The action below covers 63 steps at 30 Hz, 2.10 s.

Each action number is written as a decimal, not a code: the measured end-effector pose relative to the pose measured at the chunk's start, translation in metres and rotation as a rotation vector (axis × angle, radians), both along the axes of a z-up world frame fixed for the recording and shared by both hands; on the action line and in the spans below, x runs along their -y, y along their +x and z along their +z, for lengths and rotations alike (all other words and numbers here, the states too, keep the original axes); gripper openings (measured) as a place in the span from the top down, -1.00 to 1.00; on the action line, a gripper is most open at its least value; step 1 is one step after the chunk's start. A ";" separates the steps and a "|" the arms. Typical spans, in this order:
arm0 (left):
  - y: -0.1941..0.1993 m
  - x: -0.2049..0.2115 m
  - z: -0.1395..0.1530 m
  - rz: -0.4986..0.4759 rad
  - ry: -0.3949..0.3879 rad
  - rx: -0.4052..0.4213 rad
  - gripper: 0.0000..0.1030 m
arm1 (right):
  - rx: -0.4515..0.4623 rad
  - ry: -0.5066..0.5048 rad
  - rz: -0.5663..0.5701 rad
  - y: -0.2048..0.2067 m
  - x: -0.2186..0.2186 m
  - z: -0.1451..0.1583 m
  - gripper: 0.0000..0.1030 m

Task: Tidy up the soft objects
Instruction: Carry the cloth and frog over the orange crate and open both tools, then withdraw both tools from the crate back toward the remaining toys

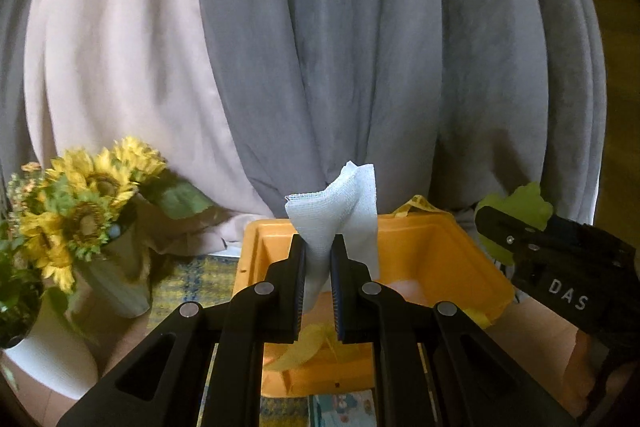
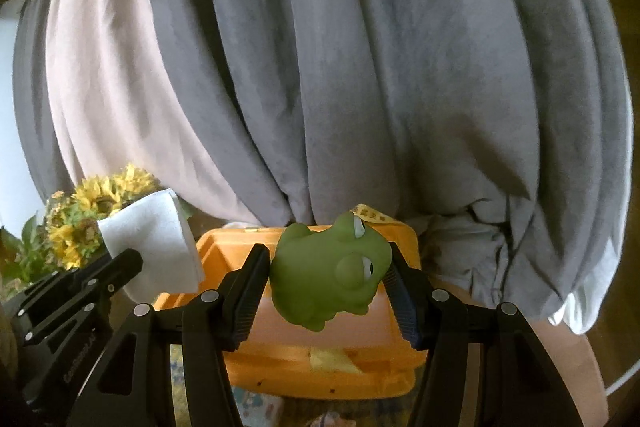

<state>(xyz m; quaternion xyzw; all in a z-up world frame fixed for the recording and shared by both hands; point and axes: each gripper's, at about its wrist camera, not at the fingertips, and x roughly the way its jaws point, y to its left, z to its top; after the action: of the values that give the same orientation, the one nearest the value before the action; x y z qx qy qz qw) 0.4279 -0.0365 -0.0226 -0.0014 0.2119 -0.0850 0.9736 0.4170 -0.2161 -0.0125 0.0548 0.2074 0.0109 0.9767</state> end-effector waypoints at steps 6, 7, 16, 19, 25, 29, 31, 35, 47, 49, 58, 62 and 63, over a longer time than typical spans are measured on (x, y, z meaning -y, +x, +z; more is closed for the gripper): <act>0.039 0.005 -0.016 -0.038 0.017 -0.072 0.74 | -0.068 0.011 0.006 0.038 0.004 -0.017 -0.13; 0.044 0.006 -0.019 -0.046 0.016 -0.086 0.74 | -0.085 0.010 0.005 0.044 0.005 -0.020 -0.13; 0.074 0.015 -0.048 -0.054 0.062 -0.192 -0.02 | -0.192 -0.009 0.020 0.081 0.009 -0.046 -0.19; 0.075 0.014 -0.051 -0.031 0.072 -0.191 -0.30 | -0.195 -0.018 0.005 0.084 0.010 -0.049 -0.50; 0.064 0.012 -0.043 0.013 0.106 -0.167 -0.82 | -0.173 -0.027 -0.050 0.075 0.015 -0.043 -0.64; 0.046 0.009 -0.030 0.036 0.118 -0.135 -0.99 | -0.154 -0.037 -0.072 0.061 0.016 -0.037 -0.69; 0.036 0.006 -0.025 0.046 0.120 -0.117 -0.99 | -0.143 -0.048 -0.079 0.050 0.016 -0.032 -0.71; 0.010 0.002 -0.013 0.056 0.109 -0.092 -0.99 | -0.125 -0.056 -0.091 0.028 0.016 -0.025 -0.74; -0.061 -0.009 0.003 0.078 0.072 -0.074 -0.99 | -0.069 -0.073 -0.100 -0.048 0.010 -0.007 -0.74; -0.073 -0.012 0.004 0.077 0.072 -0.069 -0.99 | -0.064 -0.073 -0.100 -0.059 0.009 -0.005 -0.74; -0.126 -0.016 0.005 0.087 0.087 -0.041 -0.99 | -0.044 -0.080 -0.097 -0.108 0.002 -0.004 -0.74; -0.144 -0.017 0.001 0.092 0.095 -0.037 -0.99 | -0.043 -0.050 -0.105 -0.126 0.005 -0.008 -0.74; -0.148 -0.018 0.000 0.094 0.095 -0.038 -0.99 | -0.044 -0.040 -0.110 -0.130 0.005 -0.009 -0.74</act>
<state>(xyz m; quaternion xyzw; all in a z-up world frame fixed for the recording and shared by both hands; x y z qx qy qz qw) 0.2801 -0.0190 -0.0227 0.0330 0.2338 -0.0289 0.9713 0.2868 -0.2215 -0.0219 0.0466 0.2258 -0.0480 0.9719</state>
